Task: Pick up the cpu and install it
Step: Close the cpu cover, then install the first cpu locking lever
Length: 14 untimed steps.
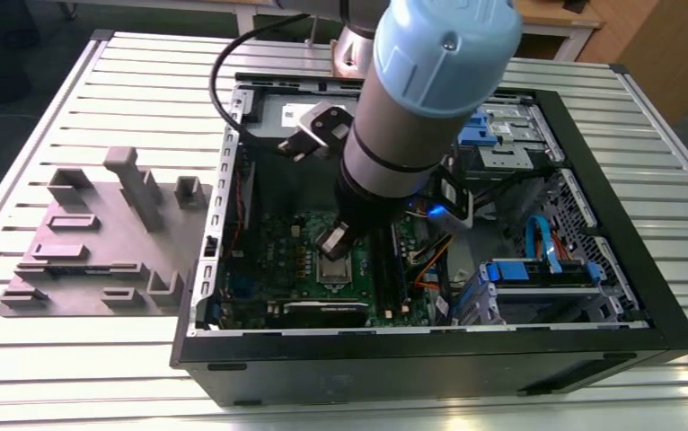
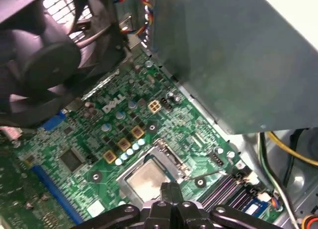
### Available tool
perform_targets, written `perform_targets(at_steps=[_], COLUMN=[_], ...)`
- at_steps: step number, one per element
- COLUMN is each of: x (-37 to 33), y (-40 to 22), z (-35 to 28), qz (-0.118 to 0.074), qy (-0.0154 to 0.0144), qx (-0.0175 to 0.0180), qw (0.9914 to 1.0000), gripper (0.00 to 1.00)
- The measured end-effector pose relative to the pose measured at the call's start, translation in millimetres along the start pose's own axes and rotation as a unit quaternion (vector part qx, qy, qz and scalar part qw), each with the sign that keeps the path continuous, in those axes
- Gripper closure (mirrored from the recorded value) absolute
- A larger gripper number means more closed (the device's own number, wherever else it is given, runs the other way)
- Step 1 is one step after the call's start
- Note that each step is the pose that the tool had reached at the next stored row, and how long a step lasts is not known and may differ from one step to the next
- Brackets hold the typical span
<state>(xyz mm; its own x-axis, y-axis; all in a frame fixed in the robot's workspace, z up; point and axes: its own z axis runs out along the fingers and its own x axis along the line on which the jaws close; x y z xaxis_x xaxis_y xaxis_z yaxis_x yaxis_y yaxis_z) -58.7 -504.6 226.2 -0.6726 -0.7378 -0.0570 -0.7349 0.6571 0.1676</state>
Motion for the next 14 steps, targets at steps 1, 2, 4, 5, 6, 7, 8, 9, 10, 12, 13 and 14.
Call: perform_targets(at_steps=[1,2,4,5,6,7,8,9,10,12,13,14], x=[1.8,3.7,7.3,8.3,8.6,8.6,14.1,19.3,19.3,19.4,19.4,21.3], y=[0.8,2.2,4.5,5.0,5.3,5.4,11.3,17.0,17.0,17.1,17.1,19.1], z=[0.0,0.2,0.5,0.5,0.6,0.6,1.3,2.0,2.0,2.0,2.0,2.2], qz=[0.000,0.000,0.000,0.000,0.000,0.000,0.000,0.000,0.000,0.000,0.000,0.000], qy=[0.0000,-0.0002,-0.0003,-0.0004,-0.0005,-0.0005,-0.0004,-0.0004,-0.0004,-0.0004,-0.0005,-0.0005], qx=[0.0001,0.0002,0.0005,0.0005,0.0005,0.0005,0.0005,0.0005,0.0005,0.0005,0.0005,0.0005], qw=[1.00000,1.00000,1.00000,1.00000,1.00000,1.00000,1.00000,1.00000,1.00000,1.00000,1.00000,1.00000], gripper=[0.90,0.90,0.90,0.90,0.90,0.90,0.90,0.90,0.90,0.90,0.90,0.90])
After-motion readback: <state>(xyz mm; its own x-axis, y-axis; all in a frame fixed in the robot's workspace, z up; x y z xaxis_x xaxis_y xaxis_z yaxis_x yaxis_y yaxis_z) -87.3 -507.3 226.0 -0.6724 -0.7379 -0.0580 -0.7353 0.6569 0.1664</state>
